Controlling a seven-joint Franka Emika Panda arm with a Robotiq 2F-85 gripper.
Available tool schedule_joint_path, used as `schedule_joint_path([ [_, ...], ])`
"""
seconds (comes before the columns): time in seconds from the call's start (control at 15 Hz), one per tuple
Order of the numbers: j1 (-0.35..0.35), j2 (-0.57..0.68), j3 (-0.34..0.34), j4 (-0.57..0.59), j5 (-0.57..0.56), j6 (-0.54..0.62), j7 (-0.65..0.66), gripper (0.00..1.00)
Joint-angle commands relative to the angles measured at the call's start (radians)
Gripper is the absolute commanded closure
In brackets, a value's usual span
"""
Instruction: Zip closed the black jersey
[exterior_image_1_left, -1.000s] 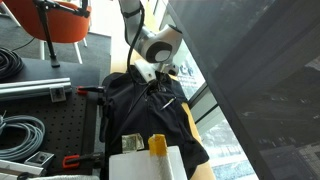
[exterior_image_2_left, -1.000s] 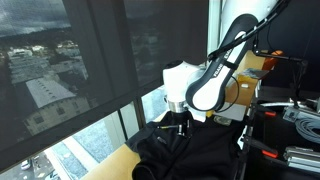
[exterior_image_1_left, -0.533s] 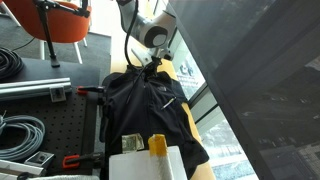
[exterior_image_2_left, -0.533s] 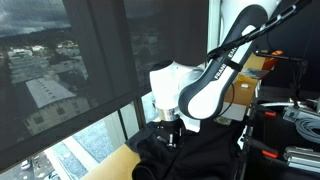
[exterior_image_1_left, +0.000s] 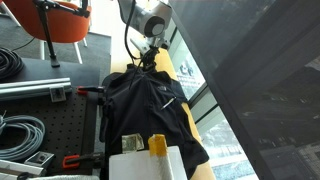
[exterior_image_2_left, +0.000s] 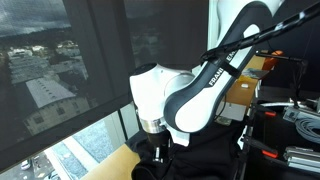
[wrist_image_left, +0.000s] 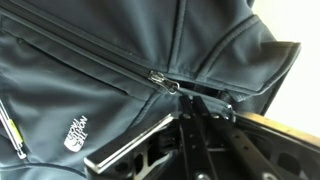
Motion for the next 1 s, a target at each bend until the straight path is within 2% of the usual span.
schedule_joint_path([
  [0.0,0.021,0.063,0.03,0.118,-0.014,-0.056,0.025,0.98],
  [0.93,0.075,0.203,0.075,0.361,0.005,-0.16,0.006,0.98],
])
